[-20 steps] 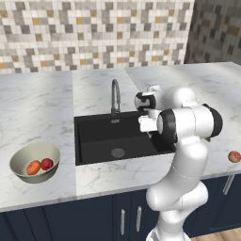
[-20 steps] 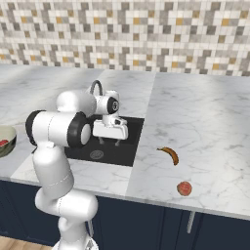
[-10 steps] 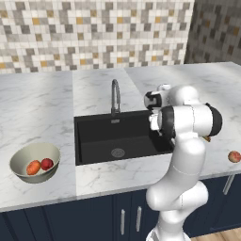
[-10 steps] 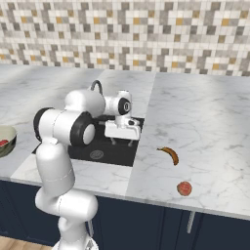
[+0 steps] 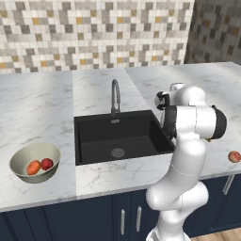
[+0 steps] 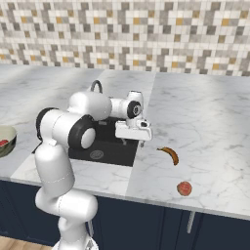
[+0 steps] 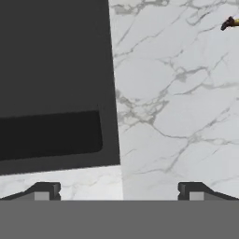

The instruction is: There is a mixed pile of frozen fruits and vegetables on the counter. Locate all the frozen vegetables and place the items in a bowl on the counter. Take all the frozen fruits and defrost them in a running sink.

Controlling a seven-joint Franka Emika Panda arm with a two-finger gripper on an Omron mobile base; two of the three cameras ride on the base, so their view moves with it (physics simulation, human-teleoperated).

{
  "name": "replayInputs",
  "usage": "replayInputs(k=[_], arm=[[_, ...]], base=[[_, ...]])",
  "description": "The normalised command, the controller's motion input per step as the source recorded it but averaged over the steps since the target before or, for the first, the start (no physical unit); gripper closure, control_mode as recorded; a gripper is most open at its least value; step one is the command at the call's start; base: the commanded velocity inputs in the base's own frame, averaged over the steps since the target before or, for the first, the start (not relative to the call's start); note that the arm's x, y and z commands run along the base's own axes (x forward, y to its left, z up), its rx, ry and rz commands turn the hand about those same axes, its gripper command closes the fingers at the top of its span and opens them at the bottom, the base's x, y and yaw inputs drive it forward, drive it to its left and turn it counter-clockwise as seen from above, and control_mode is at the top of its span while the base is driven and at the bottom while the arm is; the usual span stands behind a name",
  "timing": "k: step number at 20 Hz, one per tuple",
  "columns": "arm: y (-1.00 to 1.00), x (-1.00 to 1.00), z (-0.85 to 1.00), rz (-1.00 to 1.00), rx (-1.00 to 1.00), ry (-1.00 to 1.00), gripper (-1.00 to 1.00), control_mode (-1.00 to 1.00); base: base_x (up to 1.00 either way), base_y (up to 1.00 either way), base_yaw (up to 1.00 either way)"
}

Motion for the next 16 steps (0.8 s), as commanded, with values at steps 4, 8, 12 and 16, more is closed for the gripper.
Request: replayInputs(k=[4, 8, 12, 16], arm=[[-0.44, 0.02, 0.00, 0.09, 0.04, -0.14, -1.00, -1.00], [-0.38, 0.06, 0.00, 0.08, 0.03, 0.00, -1.00, -1.00], [-0.34, 0.00, 0.09, 0.09, 0.02, 0.01, -1.00, -1.00], [-0.36, 0.00, 0.10, 0.08, 0.02, 0.03, -1.00, -1.00]], base=[[0.00, 0.00, 0.00], [0.00, 0.00, 0.00], [0.00, 0.00, 0.00], [0.00, 0.00, 0.00]])
